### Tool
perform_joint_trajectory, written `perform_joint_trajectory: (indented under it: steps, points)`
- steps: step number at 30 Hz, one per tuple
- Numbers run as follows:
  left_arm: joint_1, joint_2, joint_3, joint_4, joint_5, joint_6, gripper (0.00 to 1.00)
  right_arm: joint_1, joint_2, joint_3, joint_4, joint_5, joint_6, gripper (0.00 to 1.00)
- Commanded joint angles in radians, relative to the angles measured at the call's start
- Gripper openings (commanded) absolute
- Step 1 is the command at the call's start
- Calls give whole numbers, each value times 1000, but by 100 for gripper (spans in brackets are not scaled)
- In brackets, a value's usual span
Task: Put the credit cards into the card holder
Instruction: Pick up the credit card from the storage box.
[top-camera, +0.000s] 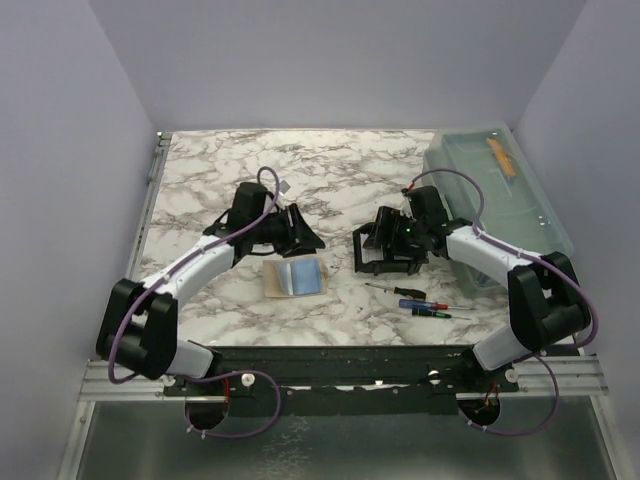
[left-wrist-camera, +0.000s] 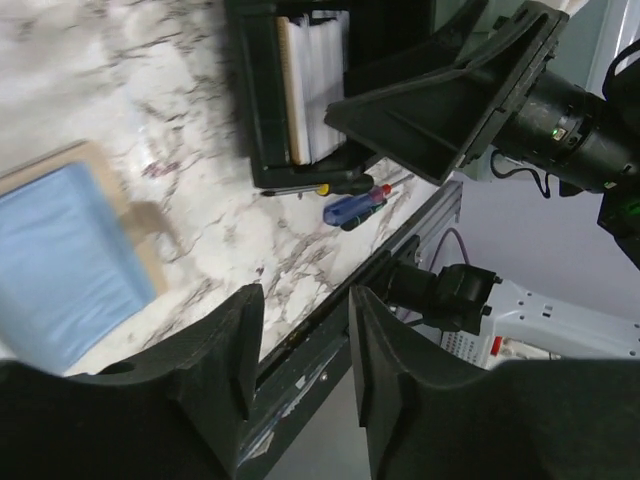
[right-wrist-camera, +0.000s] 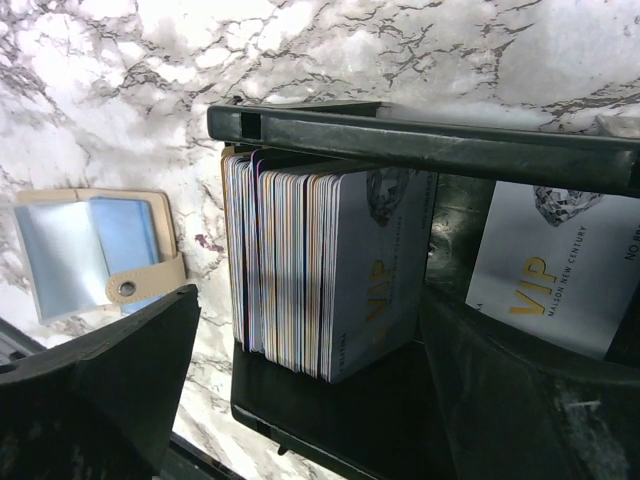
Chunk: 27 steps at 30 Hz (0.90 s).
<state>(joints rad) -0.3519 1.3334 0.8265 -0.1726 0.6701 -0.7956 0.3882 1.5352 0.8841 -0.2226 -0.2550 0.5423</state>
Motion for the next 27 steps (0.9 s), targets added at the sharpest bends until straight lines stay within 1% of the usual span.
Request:
perform_joint_trajectory:
  steps: [1,4,7,12,22,27]
  points:
    - [-112,175,89,146,-16,-80,41,-20,-8,-27,60,-72,18,95]
    - [-162,295,159,156,-90,-85,34,-27,-4,-36,70,-82,18,96]
    - [-191,413,225,160,-122,-98,29,-31,1,-43,81,-93,16,97]
    - [-218,541,291,157,-175,-88,27,-34,14,-44,94,-111,16,95]
    - [-240,624,319,159,-182,-82,25,-34,50,-37,121,-167,16,91]
    - [-248,640,334,161,-178,-82,25,-34,41,-32,132,-200,16,84]
